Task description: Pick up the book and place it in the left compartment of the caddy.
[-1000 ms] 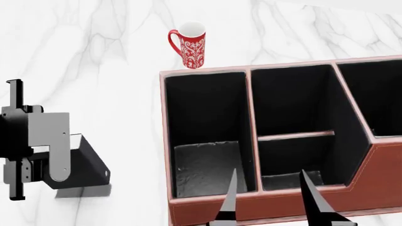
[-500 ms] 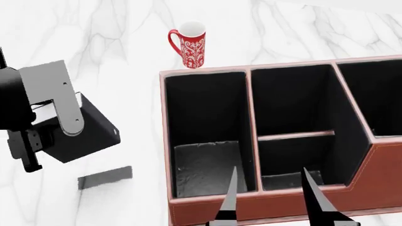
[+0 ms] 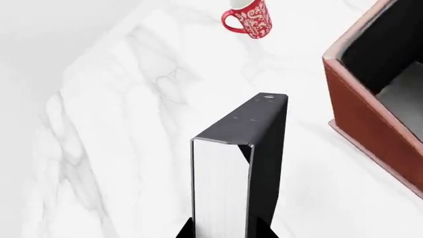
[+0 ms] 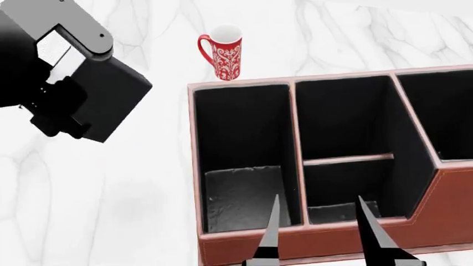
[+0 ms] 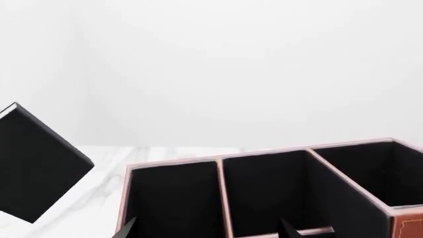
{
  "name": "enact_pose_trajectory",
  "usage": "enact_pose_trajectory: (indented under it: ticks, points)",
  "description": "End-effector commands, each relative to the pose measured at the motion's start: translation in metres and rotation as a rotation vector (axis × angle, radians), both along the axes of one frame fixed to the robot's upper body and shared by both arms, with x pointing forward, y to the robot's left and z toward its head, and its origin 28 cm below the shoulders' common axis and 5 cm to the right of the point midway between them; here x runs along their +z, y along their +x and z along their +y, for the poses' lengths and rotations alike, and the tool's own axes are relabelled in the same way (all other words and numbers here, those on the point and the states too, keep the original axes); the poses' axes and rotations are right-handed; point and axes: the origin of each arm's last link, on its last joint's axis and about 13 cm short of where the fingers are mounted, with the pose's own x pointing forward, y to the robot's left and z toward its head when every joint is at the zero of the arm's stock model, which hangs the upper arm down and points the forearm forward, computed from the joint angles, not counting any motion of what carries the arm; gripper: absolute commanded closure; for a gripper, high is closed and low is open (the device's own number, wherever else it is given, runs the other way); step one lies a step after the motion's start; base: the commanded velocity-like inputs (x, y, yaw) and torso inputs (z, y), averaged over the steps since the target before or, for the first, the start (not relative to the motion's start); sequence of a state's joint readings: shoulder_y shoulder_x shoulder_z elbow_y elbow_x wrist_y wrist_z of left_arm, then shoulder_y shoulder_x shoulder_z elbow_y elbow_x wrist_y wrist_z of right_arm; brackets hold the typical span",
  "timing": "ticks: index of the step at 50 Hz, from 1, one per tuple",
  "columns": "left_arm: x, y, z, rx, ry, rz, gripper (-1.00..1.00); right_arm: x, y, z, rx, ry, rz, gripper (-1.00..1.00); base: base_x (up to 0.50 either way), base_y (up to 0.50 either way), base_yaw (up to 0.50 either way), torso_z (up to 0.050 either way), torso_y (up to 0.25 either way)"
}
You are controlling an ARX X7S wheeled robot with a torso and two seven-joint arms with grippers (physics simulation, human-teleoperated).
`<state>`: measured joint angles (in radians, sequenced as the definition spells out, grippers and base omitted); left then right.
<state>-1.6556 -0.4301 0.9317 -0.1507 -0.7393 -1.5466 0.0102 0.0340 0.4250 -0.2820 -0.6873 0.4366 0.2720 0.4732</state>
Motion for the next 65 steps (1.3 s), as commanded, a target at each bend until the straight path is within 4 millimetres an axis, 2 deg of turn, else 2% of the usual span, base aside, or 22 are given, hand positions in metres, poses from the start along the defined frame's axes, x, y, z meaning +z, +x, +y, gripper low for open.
enact_pose_trajectory:
  ticks: [1,8,18,19,20,28,29,30,32,33,34,38,39,40,47,51,55,56,58,61,65]
  points:
    - [0.032,-0.027,-0.032,-0.079,-0.297,0.012,1.00,0.002,0.001,-0.001,-0.003,0.005,-0.037,-1.00,0.00,0.00,0.00,0.000,0.000]
    - [0.043,-0.036,-0.040,-0.101,-0.413,0.013,1.00,0.002,0.002,-0.001,-0.004,0.005,-0.037,-1.00,0.00,0.00,0.00,0.000,0.002]
    - [0.069,-0.051,-0.051,-0.106,-0.635,-0.006,1.00,0.001,0.002,-0.002,-0.004,0.006,-0.035,-1.00,0.00,0.00,0.00,0.000,0.002]
    - [0.067,-0.052,-0.053,-0.097,-0.674,-0.019,1.00,0.001,0.002,-0.002,-0.003,0.006,-0.035,-1.00,0.00,0.00,0.00,0.000,0.000]
    - [0.074,-0.054,-0.054,-0.082,-0.647,-0.024,1.00,0.001,0.002,-0.002,-0.003,0.006,-0.036,-1.00,0.00,0.00,0.00,0.000,0.000]
    - [0.085,-0.066,-0.063,-0.073,-0.780,-0.049,1.00,0.002,0.001,-0.002,-0.004,0.007,-0.038,-1.00,0.00,0.00,0.00,0.002,0.001]
    - [0.086,-0.067,-0.065,-0.080,-0.791,-0.055,1.00,0.002,0.001,-0.002,-0.005,0.007,-0.037,-1.00,0.00,0.00,0.00,0.000,0.000]
    - [0.086,-0.066,-0.066,-0.003,-0.732,-0.065,1.00,0.002,0.001,-0.002,-0.004,0.008,-0.037,-1.00,0.00,0.00,0.00,0.000,0.011]
    - [0.087,-0.067,-0.068,-0.039,-0.775,-0.061,1.00,0.002,0.001,-0.002,-0.004,0.007,-0.038,-1.00,0.00,0.00,0.00,0.000,0.000]
    - [0.086,-0.066,-0.071,0.028,-0.751,-0.064,1.00,0.003,0.001,-0.002,-0.003,0.007,-0.039,-1.00,0.00,0.00,0.00,0.000,0.000]
    - [0.086,-0.066,-0.073,-0.025,-0.791,-0.074,1.00,0.003,0.001,-0.002,-0.004,0.008,-0.039,-1.00,0.00,0.00,0.00,0.000,0.000]
    - [0.089,-0.066,-0.078,0.001,-0.869,-0.050,1.00,0.003,0.000,-0.002,-0.004,0.008,-0.041,-1.00,0.00,0.00,0.00,0.000,0.003]
    - [0.088,-0.065,-0.079,0.046,-0.828,-0.059,1.00,0.004,0.000,-0.002,-0.004,0.008,-0.042,-1.00,0.00,0.00,0.00,0.000,0.000]
    - [0.088,-0.065,-0.080,-0.002,-0.854,-0.053,1.00,0.003,0.000,-0.002,-0.004,0.008,-0.042,-1.00,0.00,0.00,0.00,0.000,0.000]
    - [0.086,-0.068,-0.093,-0.020,-0.914,-0.027,1.00,0.004,0.000,-0.002,-0.006,0.009,-0.042,-1.00,0.00,0.00,0.00,0.000,0.001]
    - [0.082,-0.070,-0.098,0.031,-0.896,-0.071,1.00,0.004,0.000,-0.003,-0.007,0.009,-0.045,-1.00,0.00,0.00,0.00,0.000,0.003]
    - [0.077,-0.069,-0.104,0.030,-0.929,-0.018,1.00,0.005,0.000,-0.003,-0.007,0.010,-0.046,-1.00,0.00,0.00,0.00,0.000,0.000]
    - [0.074,-0.067,-0.107,0.086,-0.896,-0.047,1.00,0.005,0.000,-0.003,-0.008,0.011,-0.046,-1.00,0.00,0.00,0.00,0.000,0.011]
    - [0.072,-0.069,-0.109,0.034,-0.934,-0.013,1.00,0.005,0.000,-0.003,-0.008,0.010,-0.047,-1.00,0.00,0.00,0.00,0.000,0.000]
    - [0.069,-0.068,-0.113,0.056,-0.997,0.002,1.00,0.005,0.000,-0.003,-0.008,0.010,-0.047,-1.00,0.00,0.00,0.00,0.000,0.000]
    - [0.067,-0.067,-0.116,0.045,-1.001,0.007,1.00,0.006,0.000,-0.003,-0.008,0.010,-0.048,-1.00,0.00,0.00,0.00,0.000,0.003]
